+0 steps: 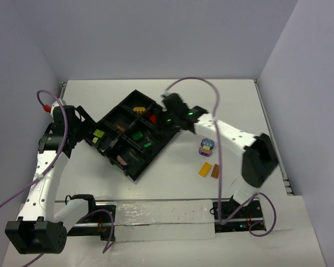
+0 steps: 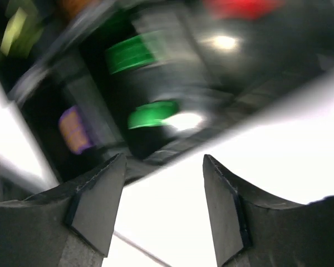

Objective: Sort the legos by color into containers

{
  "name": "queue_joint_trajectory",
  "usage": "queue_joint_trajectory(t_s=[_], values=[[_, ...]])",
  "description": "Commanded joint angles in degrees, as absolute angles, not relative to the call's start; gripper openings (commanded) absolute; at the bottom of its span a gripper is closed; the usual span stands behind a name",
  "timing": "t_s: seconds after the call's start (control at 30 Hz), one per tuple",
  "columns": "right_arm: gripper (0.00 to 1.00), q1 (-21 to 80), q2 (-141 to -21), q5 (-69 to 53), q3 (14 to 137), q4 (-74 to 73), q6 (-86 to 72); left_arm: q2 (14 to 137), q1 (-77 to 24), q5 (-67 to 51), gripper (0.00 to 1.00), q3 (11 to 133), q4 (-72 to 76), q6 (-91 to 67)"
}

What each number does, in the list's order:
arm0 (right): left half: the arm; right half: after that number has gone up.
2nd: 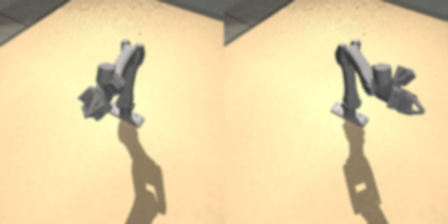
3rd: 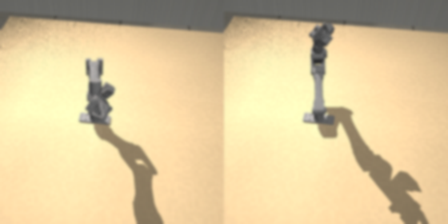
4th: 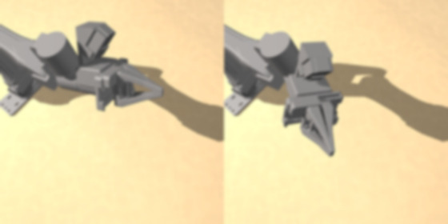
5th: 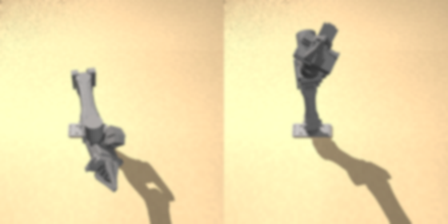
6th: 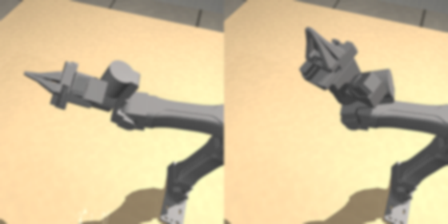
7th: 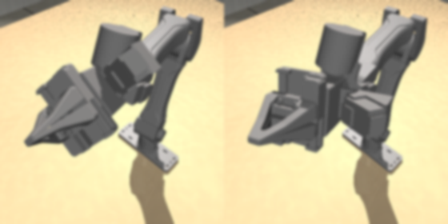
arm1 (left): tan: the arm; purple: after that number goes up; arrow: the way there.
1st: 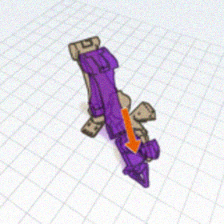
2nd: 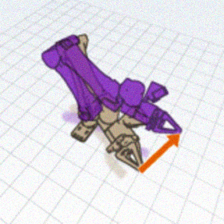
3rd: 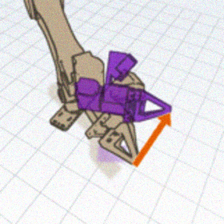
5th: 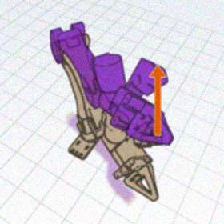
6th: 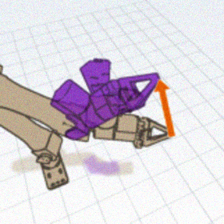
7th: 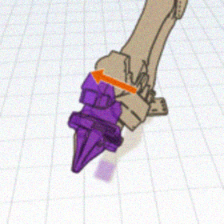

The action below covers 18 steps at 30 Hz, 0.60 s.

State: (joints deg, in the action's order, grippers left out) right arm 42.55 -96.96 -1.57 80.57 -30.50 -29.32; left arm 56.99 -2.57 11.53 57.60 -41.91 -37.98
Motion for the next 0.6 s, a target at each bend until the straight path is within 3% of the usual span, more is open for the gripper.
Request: queue_joint_trajectory(t_s=[0.0, 0.3, 0.57], values=[[0.64, 31.5, -80.6, 10.4, 64.9, -29.6, -43.2, 55.6, -2.7, 10.9, 0.96, 57.7, -41.8, -36.6], [0.68, 19.7, -69.5, 10.8, 48.8, -31.2, -45.5, 54.5, -3.0, 10.4, 0.96, 56.7, -41.4, -36.9], [0.71, 16.0, -71.1, 4.8, 47.3, -26.6, -44.8, 53.5, -2.9, 9.7, 0.96, 56.0, -41.0, -37.4]])
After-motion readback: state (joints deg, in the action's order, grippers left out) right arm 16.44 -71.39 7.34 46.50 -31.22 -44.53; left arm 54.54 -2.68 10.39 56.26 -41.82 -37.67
